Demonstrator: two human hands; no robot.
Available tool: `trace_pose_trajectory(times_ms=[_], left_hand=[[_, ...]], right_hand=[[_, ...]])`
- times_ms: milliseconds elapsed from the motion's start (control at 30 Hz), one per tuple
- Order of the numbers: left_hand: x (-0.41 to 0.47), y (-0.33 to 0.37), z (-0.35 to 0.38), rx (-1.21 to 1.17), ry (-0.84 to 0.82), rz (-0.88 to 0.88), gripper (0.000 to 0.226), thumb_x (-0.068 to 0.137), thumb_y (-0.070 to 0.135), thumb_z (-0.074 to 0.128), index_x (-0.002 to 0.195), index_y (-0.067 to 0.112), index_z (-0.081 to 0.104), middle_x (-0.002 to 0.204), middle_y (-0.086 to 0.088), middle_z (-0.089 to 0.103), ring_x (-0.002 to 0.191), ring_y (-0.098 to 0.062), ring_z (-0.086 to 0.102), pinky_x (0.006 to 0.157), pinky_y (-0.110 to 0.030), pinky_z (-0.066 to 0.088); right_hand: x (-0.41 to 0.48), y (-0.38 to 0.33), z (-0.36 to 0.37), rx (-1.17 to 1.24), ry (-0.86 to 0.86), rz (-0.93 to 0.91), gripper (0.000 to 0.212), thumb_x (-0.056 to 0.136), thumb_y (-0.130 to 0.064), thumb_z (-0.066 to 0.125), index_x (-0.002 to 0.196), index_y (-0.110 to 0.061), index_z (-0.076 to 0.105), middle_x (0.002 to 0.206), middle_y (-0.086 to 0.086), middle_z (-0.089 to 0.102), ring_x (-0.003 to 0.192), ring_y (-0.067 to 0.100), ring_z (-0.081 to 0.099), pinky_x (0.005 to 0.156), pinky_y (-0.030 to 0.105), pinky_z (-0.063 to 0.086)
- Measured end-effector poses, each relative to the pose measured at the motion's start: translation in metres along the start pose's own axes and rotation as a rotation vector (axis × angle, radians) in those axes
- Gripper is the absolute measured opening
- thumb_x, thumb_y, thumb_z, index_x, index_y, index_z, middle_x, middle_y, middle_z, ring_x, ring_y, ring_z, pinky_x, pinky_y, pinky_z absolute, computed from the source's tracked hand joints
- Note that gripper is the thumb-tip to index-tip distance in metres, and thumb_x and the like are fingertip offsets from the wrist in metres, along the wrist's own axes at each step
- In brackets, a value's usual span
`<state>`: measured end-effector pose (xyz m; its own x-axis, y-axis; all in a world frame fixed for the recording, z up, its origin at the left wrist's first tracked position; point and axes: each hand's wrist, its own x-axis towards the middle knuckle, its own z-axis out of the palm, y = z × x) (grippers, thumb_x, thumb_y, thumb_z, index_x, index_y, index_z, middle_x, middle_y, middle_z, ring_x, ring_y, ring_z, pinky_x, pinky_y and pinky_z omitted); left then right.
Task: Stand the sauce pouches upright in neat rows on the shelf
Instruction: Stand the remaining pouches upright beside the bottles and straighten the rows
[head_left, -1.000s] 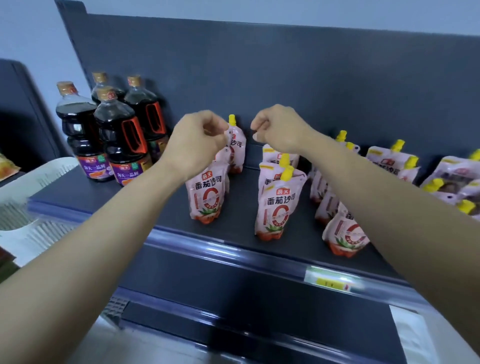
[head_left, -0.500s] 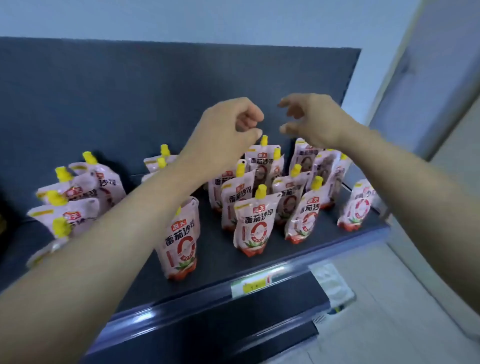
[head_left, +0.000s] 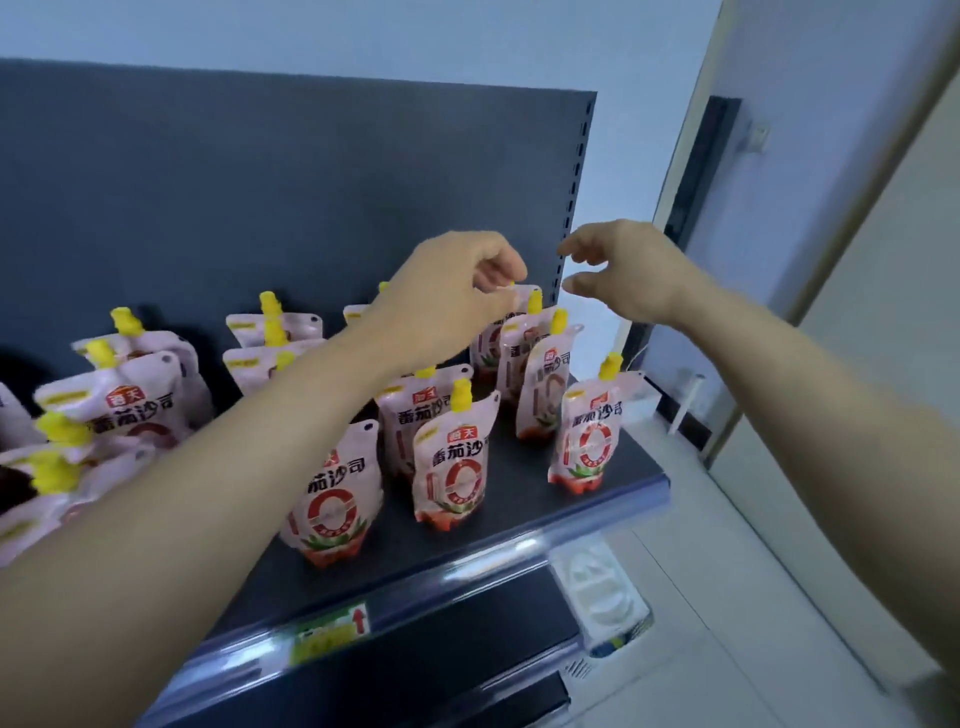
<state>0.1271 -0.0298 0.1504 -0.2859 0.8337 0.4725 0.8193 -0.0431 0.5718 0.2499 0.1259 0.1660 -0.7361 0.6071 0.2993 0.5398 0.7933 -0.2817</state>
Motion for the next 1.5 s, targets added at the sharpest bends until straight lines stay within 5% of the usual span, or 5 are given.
trace_pose_trajectory(times_ms=[200,400,600,1200,1500], left_hand=[[0.04,0.018,0.064,0.033,0.025,-0.177,0.013,0.083,0.015,0.062,0.096,0.017,0.065,0.099,-0.001,0.066,0.09,-0.013,0.062,0.082,-0.026,0.051],[0.053,0.003,0.072,0.101,0.072,-0.337,0.012,0.085,0.009,0.061,0.093,0.017,0.065,0.094,0.002,0.066,0.08,-0.004,0.059,0.065,-0.002,0.043],[0.066,-0.009,0.084,0.109,-0.045,-0.369,0.017,0.084,0.008,0.062,0.1,0.014,0.065,0.097,0.001,0.063,0.089,-0.013,0.059,0.082,-0.024,0.048],[0.113,-0.059,0.107,0.196,-0.145,-0.668,0.039,0.078,0.016,0.073,0.114,0.007,0.061,0.104,-0.004,0.06,0.098,-0.022,0.058,0.089,-0.033,0.047],[0.127,-0.071,0.127,0.134,-0.225,-0.661,0.011,0.079,0.005,0.068,0.088,0.01,0.067,0.075,0.011,0.058,0.072,-0.007,0.052,0.063,-0.017,0.04]], right_hand=[[0.026,0.063,-0.007,0.028,-0.104,-0.134,0.041,0.088,-0.02,0.064,0.128,-0.013,0.057,0.129,0.009,0.059,0.118,0.023,0.056,0.098,0.03,0.042],[0.051,0.087,0.0,0.06,-0.154,-0.247,0.039,0.089,-0.02,0.062,0.127,-0.012,0.057,0.131,0.006,0.059,0.12,0.022,0.055,0.097,0.028,0.041],[0.073,0.089,0.008,0.073,-0.187,-0.248,0.041,0.087,-0.022,0.064,0.126,-0.012,0.057,0.127,0.008,0.061,0.116,0.023,0.057,0.092,0.027,0.042],[0.163,0.108,0.079,0.114,-0.4,-0.351,0.05,0.088,-0.015,0.062,0.135,-0.006,0.048,0.137,0.012,0.054,0.124,0.026,0.052,0.099,0.028,0.039],[0.194,0.119,0.109,0.094,-0.506,-0.401,0.028,0.086,-0.01,0.062,0.112,-0.002,0.065,0.108,0.011,0.065,0.101,0.026,0.059,0.089,0.032,0.047]])
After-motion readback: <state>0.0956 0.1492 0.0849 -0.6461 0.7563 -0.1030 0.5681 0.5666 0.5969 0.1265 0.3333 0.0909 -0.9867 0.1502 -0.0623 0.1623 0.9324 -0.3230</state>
